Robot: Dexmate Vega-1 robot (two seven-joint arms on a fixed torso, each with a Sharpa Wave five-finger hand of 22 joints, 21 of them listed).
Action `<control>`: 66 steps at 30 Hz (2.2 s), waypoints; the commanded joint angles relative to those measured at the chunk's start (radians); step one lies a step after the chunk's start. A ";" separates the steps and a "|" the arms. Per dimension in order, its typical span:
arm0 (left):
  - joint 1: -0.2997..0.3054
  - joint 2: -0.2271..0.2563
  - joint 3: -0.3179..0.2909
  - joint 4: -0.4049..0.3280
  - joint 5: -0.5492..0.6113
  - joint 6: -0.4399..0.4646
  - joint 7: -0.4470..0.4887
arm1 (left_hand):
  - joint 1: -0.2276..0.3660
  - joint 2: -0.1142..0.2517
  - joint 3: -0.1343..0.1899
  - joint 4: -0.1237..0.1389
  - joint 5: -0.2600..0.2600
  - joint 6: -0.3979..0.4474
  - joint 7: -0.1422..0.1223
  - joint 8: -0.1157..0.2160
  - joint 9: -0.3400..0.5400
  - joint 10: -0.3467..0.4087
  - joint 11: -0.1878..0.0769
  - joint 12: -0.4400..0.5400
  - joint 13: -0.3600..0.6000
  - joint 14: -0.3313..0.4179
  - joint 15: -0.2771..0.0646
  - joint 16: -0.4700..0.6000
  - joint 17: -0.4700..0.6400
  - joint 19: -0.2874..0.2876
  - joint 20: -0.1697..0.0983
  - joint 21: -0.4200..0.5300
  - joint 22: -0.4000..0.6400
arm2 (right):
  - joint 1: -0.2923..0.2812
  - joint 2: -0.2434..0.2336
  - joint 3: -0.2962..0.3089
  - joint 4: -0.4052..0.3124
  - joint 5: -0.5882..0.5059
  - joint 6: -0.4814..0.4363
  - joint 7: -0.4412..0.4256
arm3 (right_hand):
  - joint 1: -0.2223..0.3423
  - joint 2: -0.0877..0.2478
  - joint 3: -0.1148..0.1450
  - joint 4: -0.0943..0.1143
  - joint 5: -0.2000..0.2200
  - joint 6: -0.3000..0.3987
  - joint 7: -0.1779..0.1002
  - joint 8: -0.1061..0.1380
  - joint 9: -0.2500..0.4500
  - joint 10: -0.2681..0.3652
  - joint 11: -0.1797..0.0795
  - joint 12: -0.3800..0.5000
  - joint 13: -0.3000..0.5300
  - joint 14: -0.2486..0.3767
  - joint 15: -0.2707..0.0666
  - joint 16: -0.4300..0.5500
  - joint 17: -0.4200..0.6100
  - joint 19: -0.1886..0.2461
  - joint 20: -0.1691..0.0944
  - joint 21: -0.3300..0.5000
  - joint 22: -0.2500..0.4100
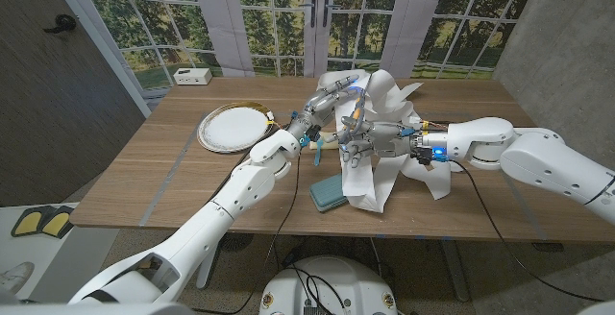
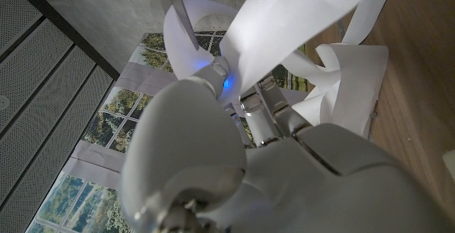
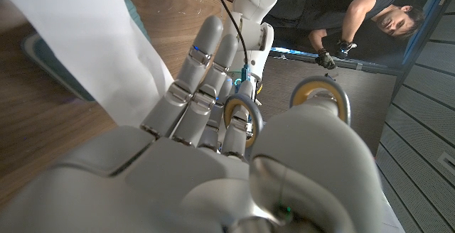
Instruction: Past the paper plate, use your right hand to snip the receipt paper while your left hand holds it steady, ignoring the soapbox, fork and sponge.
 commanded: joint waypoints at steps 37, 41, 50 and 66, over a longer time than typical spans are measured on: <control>0.014 0.015 0.003 -0.028 -0.001 0.009 0.010 | -0.007 -0.004 0.011 -0.004 0.004 0.014 0.000 -0.011 0.002 0.010 -0.003 -0.005 0.009 0.012 -0.104 -0.007 0.010 -0.015 -0.033 0.026 -0.006 | -0.016 -0.037 0.039 -0.029 0.004 0.006 -0.013 | 0.023 0.021 0.004 -0.002 0.005 -0.080 0.076 0.008 -0.018 0.020 -0.012 0.008 -0.003 -0.002 0.000 -0.001 0.001 0.002 0.005 -0.004 0.006; 0.015 0.016 0.003 -0.029 -0.001 0.010 0.012 | -0.007 -0.003 0.011 -0.003 0.004 0.012 -0.001 -0.012 0.002 0.010 -0.001 -0.006 0.008 0.012 -0.104 -0.008 0.010 -0.016 -0.034 0.027 -0.006 | -0.020 -0.038 0.042 -0.029 0.007 0.007 -0.016 | 0.030 0.025 0.008 -0.005 0.005 -0.077 0.074 0.009 -0.020 0.022 -0.013 0.010 0.000 0.001 -0.003 -0.001 0.000 0.002 0.005 -0.004 0.006; 0.018 0.018 0.002 -0.031 -0.002 0.011 0.012 | -0.008 -0.004 0.012 -0.004 0.005 0.015 0.001 -0.012 0.002 0.013 -0.001 -0.006 0.009 0.013 -0.104 -0.008 0.011 -0.018 -0.034 0.031 -0.007 | -0.027 -0.043 0.053 -0.031 0.010 0.014 -0.021 | 0.037 0.028 0.010 -0.008 0.004 -0.073 0.074 0.010 -0.022 0.022 -0.014 0.013 0.004 0.002 -0.005 0.000 0.001 0.002 0.004 -0.004 0.006; 0.018 0.019 0.007 -0.032 0.001 0.013 0.011 | -0.009 -0.004 0.013 -0.003 0.005 0.016 0.000 -0.014 0.003 0.010 -0.002 -0.010 0.010 0.013 -0.104 -0.012 0.012 -0.019 -0.034 0.036 -0.008 | -0.038 -0.048 0.058 -0.039 0.013 0.016 -0.029 | 0.085 0.052 0.032 -0.028 0.002 -0.047 0.068 0.017 -0.027 0.041 -0.028 0.022 0.006 0.011 -0.019 0.006 0.006 0.002 -0.005 -0.004 0.007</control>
